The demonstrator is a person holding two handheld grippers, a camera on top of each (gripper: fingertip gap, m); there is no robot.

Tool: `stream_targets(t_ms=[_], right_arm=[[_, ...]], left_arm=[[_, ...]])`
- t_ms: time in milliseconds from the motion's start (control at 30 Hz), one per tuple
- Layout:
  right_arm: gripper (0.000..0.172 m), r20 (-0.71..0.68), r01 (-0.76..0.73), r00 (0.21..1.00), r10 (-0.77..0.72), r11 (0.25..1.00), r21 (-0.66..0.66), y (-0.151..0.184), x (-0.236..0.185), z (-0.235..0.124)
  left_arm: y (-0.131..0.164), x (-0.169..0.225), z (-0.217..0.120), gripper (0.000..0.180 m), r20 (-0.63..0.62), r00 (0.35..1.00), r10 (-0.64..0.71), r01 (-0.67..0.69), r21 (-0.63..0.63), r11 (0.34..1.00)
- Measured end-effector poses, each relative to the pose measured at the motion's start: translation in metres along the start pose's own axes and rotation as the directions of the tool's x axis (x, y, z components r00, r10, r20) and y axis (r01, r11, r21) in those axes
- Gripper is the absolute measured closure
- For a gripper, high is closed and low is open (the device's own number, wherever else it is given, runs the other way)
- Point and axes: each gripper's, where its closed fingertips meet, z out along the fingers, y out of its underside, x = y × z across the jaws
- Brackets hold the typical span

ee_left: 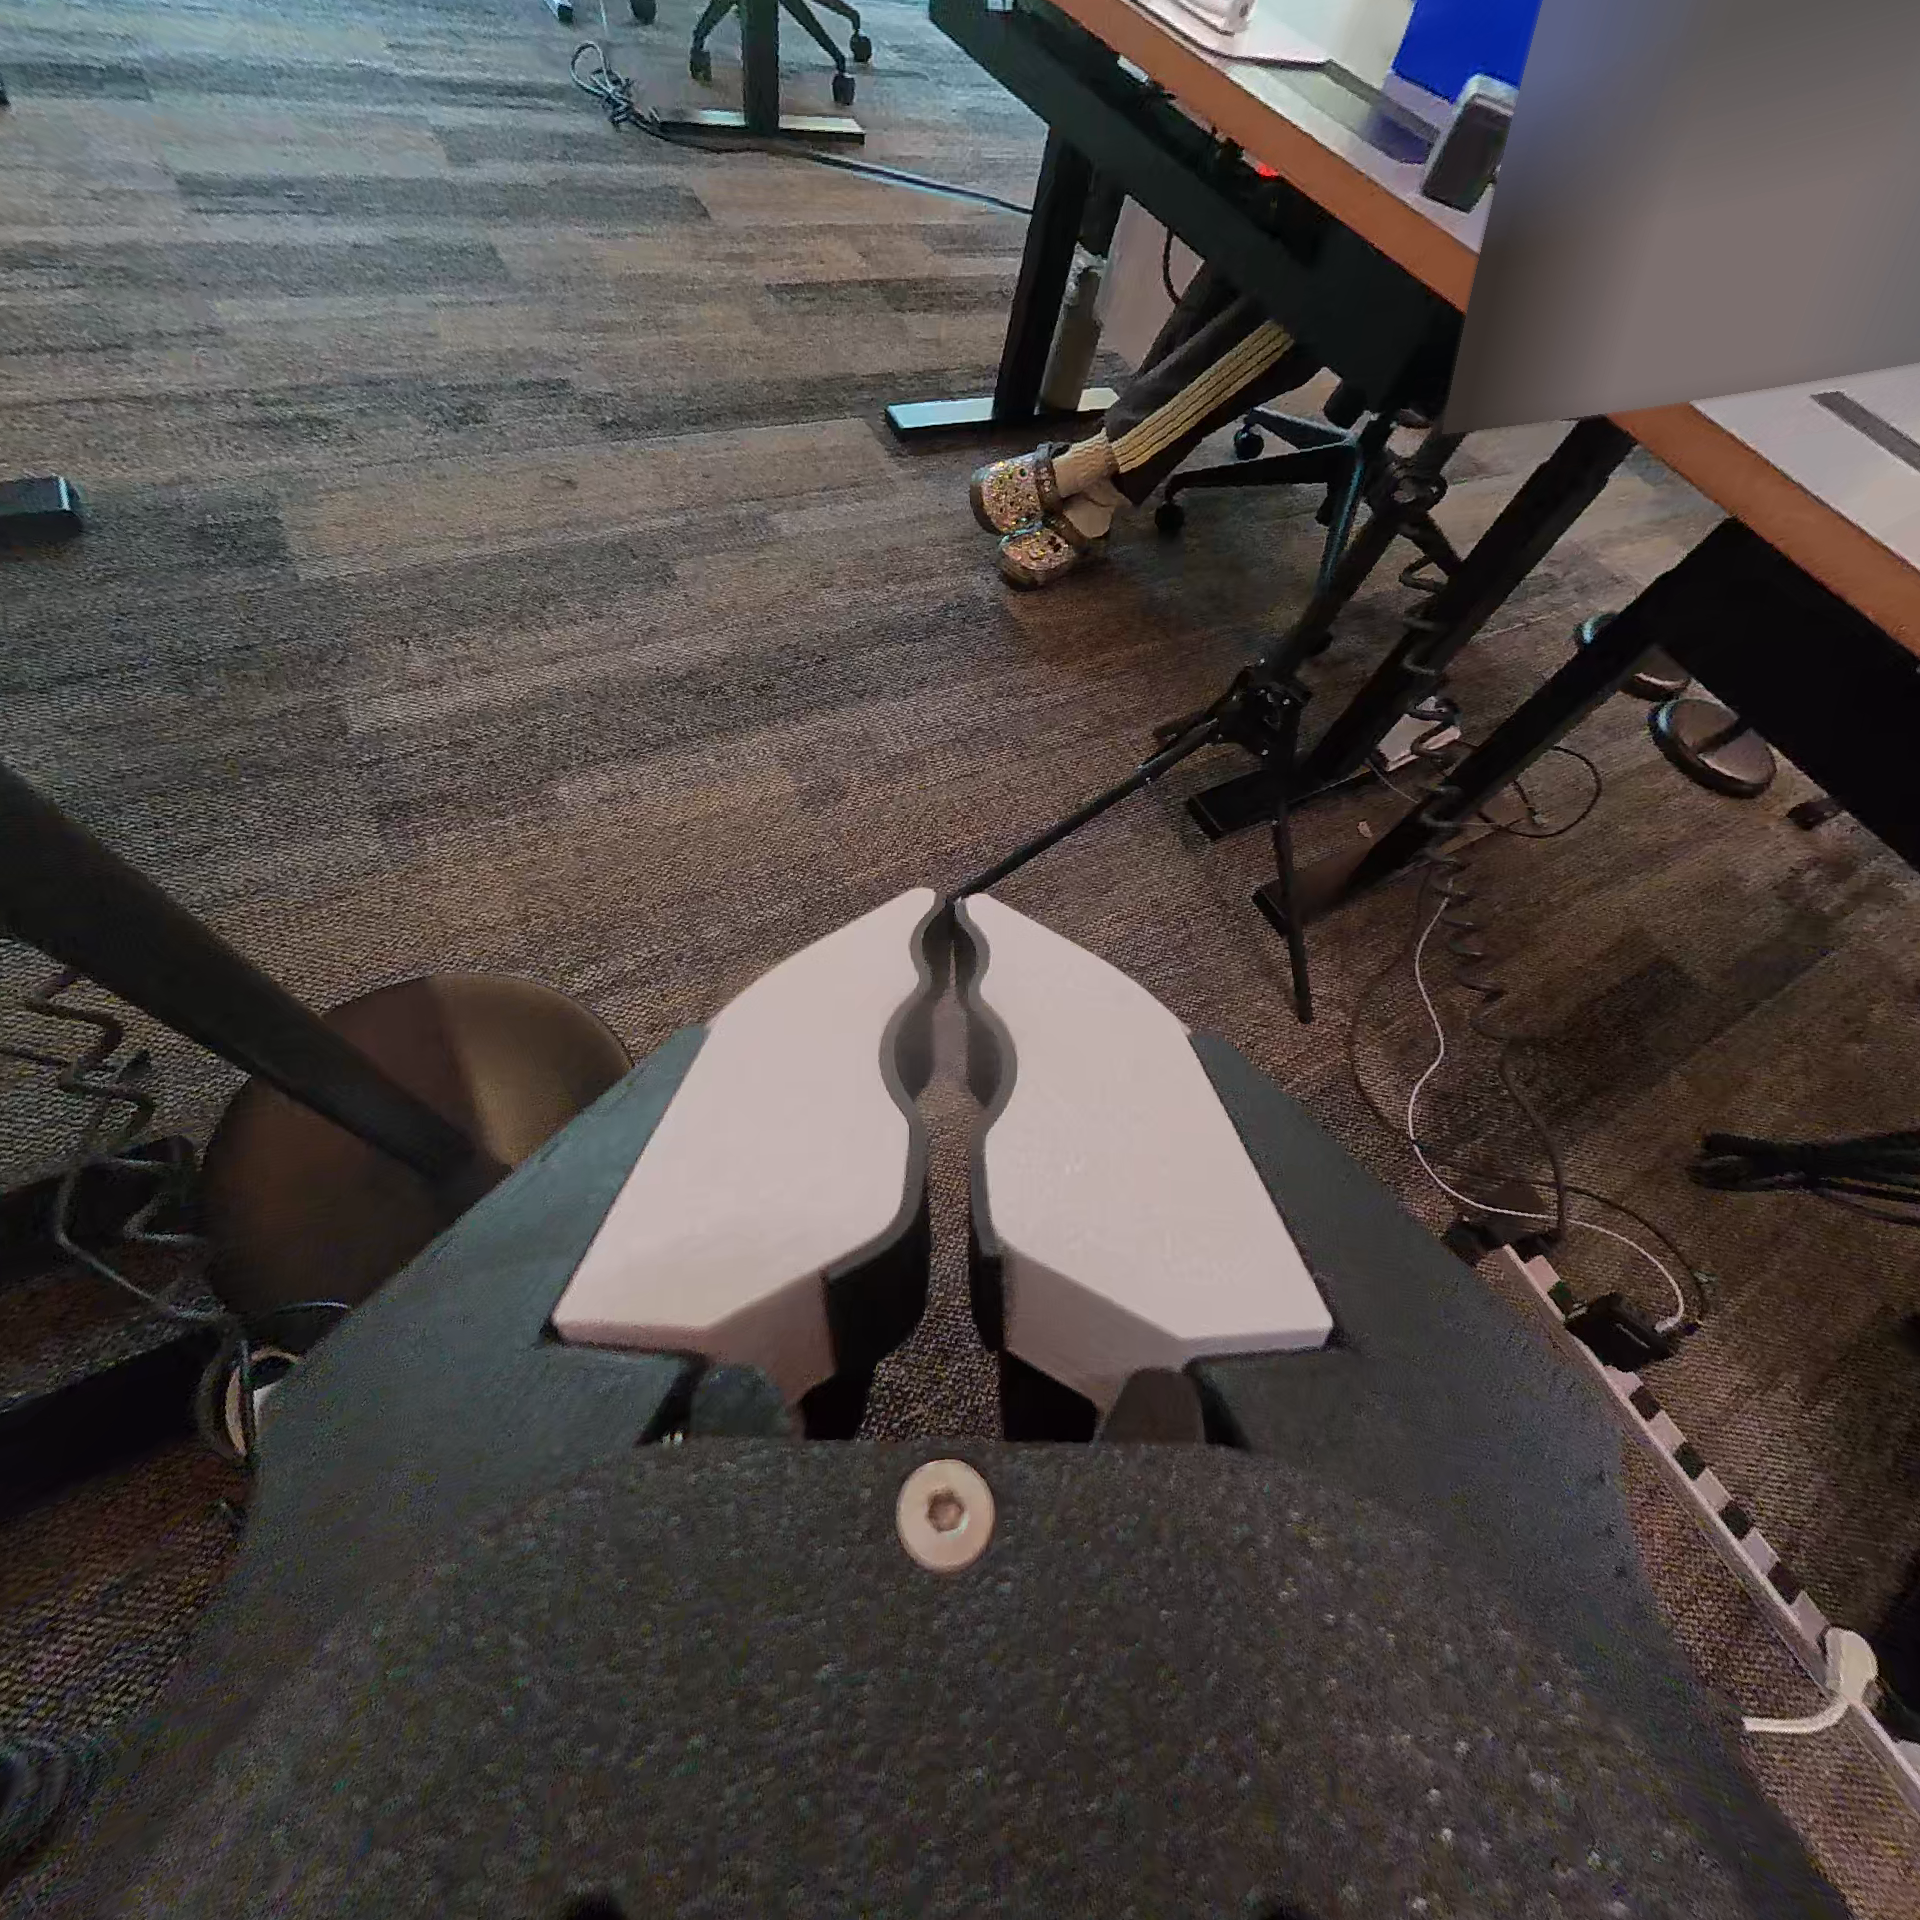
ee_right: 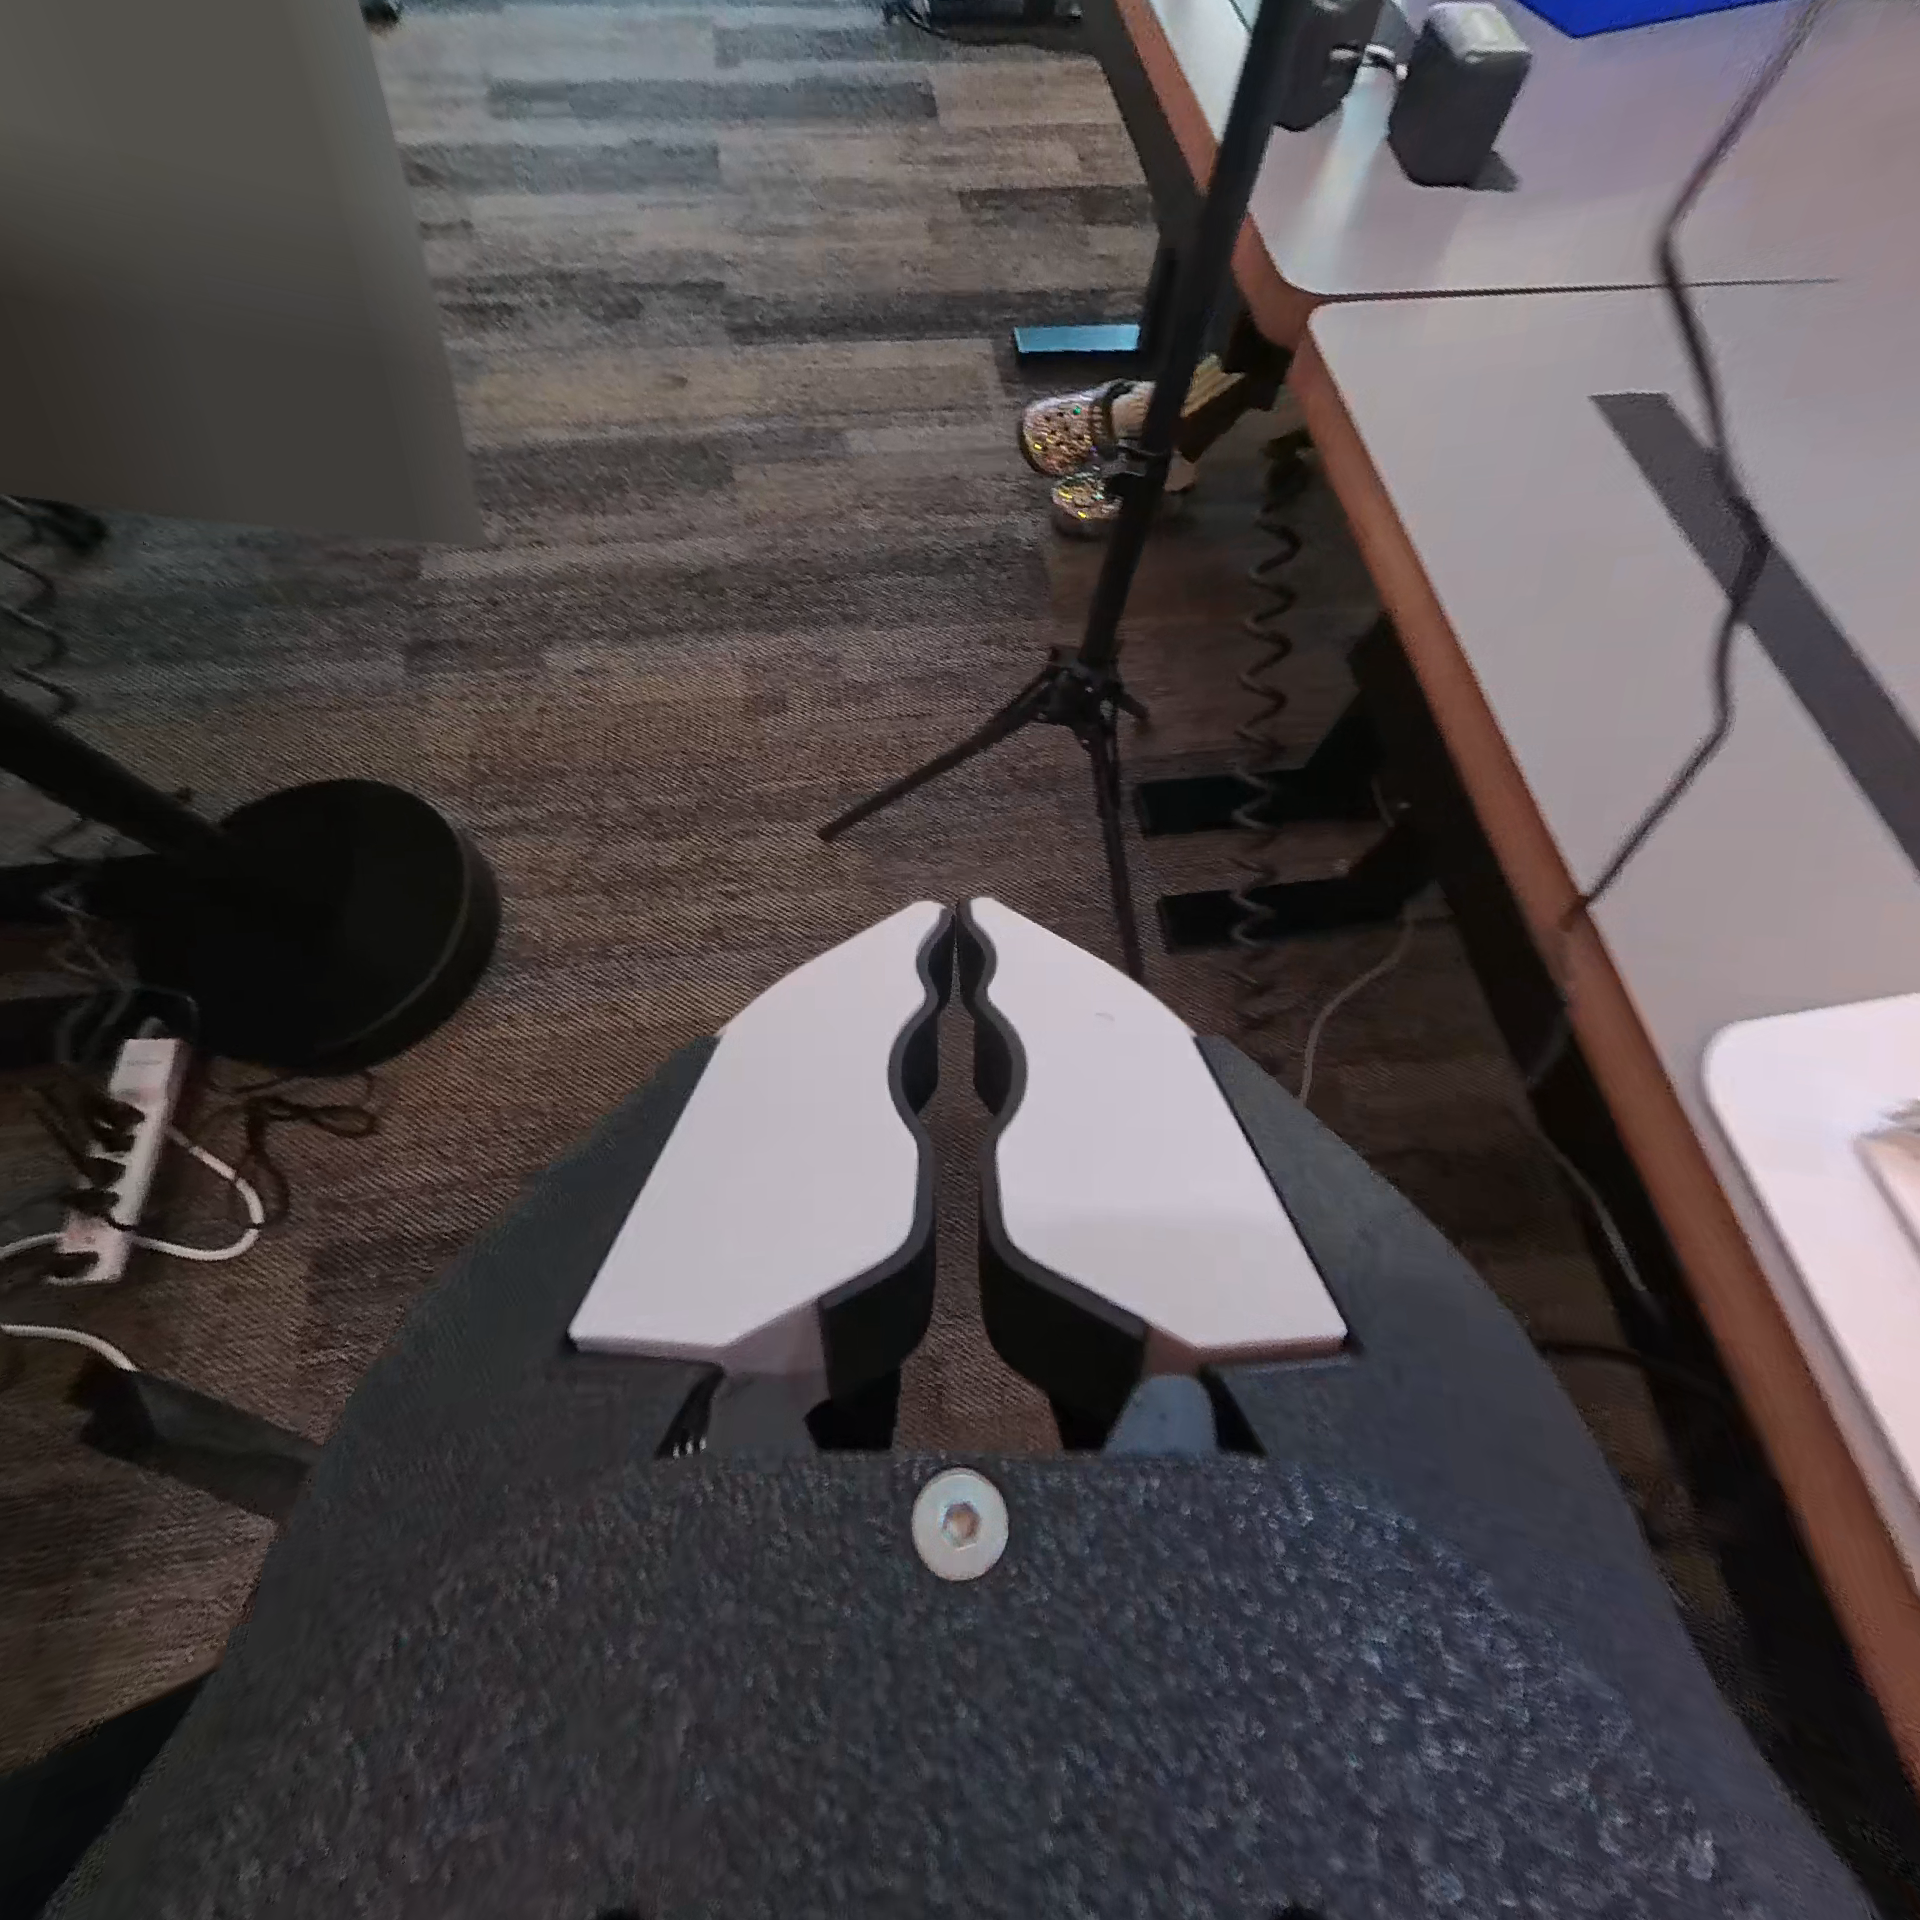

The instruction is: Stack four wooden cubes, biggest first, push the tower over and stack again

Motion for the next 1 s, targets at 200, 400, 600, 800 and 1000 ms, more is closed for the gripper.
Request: stream_targets(t_ms=[200, 400, 600, 800, 1000], right_arm=[[0.171, 0.097, -0.016, 0.995, 0.015, 1.0, 0.008, -0.017, -0.032, 0.039], [0.171, 0.183, 0.011, 0.983, -0.016, 1.0, 0.027, -0.053, -0.053, 0.084], [0.171, 0.276, 0.038, 0.961, -0.032, 0.999, -0.015, -0.05, -0.06, 0.15], [0.171, 0.391, 0.128, 0.918, -0.061, 0.981, -0.148, 0.027, -0.057, 0.228], [0.172, 0.472, 0.181, 0.882, -0.019, 0.937, -0.3, 0.132, -0.049, 0.263]], left_arm=[[0.008, -0.002, -0.003, 0.18, 0.031, 0.999, -0.032, 0.033, -0.019, 0.999], [-0.01, -0.002, 0.009, 0.18, 0.054, 0.996, -0.064, 0.064, 0.013, 0.998], [-0.017, 0.008, 0.033, 0.18, 0.062, 0.997, -0.037, 0.038, -0.006, 0.999], [0.026, 0.008, 0.089, 0.18, 0.146, 0.987, -0.07, 0.078, -0.049, 0.996], [0.087, 0.028, 0.162, 0.18, 0.152, 0.986, -0.075, 0.092, -0.108, 0.99]])
